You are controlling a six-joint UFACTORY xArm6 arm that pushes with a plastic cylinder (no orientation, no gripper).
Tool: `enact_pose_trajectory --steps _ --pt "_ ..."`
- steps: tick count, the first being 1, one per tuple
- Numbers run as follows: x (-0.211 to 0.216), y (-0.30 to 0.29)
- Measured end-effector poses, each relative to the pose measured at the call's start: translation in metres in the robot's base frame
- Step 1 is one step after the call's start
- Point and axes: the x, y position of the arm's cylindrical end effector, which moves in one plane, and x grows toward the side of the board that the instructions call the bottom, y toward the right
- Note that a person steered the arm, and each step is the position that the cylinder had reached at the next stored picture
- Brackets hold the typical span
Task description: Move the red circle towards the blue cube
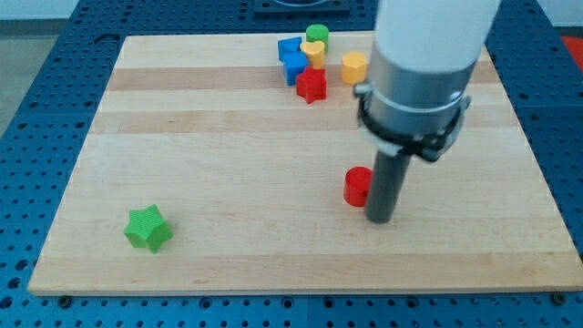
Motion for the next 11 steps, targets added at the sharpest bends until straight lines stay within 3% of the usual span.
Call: enact_pose_trajectory --steps 1,2,3,4,5,6,7,8,10,11 --pt "-0.020 -0.011" --pt "-0.053 0.048" --pt "-0.081 0.058" --pt "-0.040 0.056" --pt "-0.025 0.032" --pt "-0.068 0.032" --pt "-0.073 -0.025" --pt "-0.080 -0.047" --pt "-0.163 -0.069" --pt "-0.149 -0.084"
